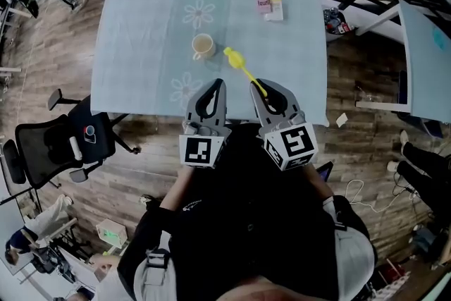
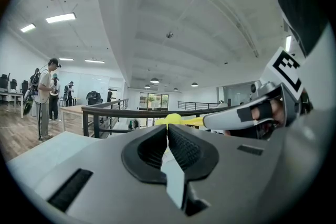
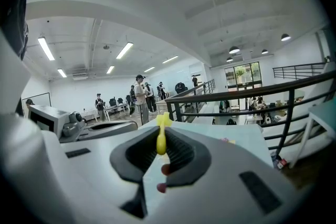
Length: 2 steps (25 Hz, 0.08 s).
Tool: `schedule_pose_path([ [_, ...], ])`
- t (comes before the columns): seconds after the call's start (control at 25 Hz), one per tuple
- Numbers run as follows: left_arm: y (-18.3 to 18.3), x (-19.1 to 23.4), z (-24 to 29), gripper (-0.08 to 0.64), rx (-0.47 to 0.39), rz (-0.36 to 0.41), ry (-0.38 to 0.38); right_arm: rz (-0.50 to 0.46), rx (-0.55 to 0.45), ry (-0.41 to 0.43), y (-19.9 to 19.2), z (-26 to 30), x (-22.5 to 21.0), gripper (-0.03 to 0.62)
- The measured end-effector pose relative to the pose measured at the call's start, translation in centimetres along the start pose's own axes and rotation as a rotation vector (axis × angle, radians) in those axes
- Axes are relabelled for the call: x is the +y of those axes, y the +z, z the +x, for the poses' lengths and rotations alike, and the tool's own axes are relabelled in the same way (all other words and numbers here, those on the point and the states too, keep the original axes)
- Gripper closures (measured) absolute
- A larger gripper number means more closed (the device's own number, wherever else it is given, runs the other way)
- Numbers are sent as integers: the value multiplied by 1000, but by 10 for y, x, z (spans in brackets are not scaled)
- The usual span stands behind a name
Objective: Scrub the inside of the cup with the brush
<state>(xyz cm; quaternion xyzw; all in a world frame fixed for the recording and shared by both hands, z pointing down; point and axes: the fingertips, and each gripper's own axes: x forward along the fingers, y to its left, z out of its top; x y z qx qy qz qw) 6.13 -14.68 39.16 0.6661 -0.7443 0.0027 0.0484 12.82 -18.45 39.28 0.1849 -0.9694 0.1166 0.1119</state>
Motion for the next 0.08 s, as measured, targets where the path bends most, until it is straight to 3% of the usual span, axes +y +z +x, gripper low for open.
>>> schedule_pose_path([
  [0.08,-1,1,2,543,6,-3,-3,0,0,0,1,2,-1,554],
])
